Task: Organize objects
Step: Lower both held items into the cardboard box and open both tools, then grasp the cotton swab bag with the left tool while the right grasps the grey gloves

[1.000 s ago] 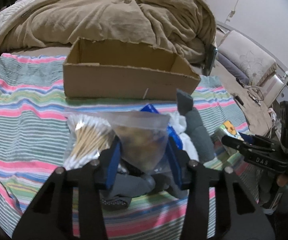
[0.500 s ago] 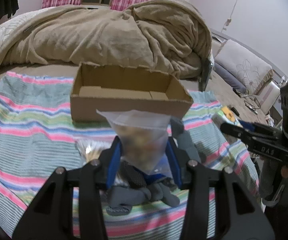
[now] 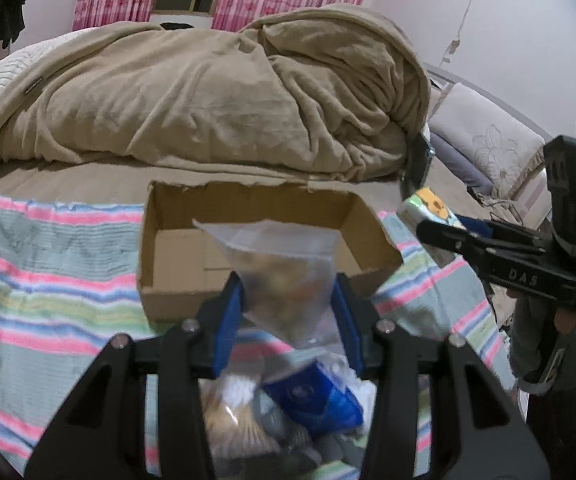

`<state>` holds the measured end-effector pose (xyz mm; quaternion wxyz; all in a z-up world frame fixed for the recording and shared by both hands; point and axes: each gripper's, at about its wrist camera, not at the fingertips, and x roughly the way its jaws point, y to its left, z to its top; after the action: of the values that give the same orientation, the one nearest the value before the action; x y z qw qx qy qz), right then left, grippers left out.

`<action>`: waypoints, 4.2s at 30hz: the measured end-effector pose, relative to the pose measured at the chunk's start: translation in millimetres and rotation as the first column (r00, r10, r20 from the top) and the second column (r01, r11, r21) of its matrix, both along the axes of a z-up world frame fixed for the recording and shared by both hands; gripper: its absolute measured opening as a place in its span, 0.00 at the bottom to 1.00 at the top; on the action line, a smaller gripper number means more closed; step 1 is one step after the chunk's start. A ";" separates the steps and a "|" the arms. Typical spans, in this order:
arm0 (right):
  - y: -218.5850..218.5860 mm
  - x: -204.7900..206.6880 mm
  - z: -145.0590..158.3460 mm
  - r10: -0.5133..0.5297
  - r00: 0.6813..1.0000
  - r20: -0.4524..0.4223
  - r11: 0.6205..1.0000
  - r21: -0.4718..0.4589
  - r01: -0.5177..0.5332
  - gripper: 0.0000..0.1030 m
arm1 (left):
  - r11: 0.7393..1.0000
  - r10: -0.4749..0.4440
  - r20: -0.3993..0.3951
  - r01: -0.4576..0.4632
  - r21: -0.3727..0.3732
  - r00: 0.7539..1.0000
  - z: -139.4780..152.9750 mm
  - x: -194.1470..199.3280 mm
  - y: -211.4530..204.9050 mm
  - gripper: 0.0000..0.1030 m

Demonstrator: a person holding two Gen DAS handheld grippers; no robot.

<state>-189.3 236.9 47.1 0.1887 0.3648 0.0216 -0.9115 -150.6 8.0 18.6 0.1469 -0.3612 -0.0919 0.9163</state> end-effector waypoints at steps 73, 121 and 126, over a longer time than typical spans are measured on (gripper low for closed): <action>-27.5 71.8 -51.4 0.070 0.991 0.118 0.997 0.011 -0.072 0.69 | 0.994 0.085 0.111 -0.077 -0.080 0.990 -37.3 69.8 -15.4 0.83; -4.8 68.3 -51.3 0.116 0.981 0.158 0.988 -0.124 -0.096 0.35 | 0.998 0.067 0.186 -0.062 -0.032 0.980 -83.7 57.2 -37.0 0.42; -0.3 67.6 -38.4 0.107 0.986 0.129 0.988 -0.124 -0.091 0.35 | 0.998 0.070 0.164 -0.068 -0.017 0.984 -69.7 60.5 -42.8 0.42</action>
<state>-121.8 236.7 8.7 0.2559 0.4127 -0.0270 -0.8738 -90.0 -34.8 -51.0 0.1050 -0.4329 -0.1109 0.8884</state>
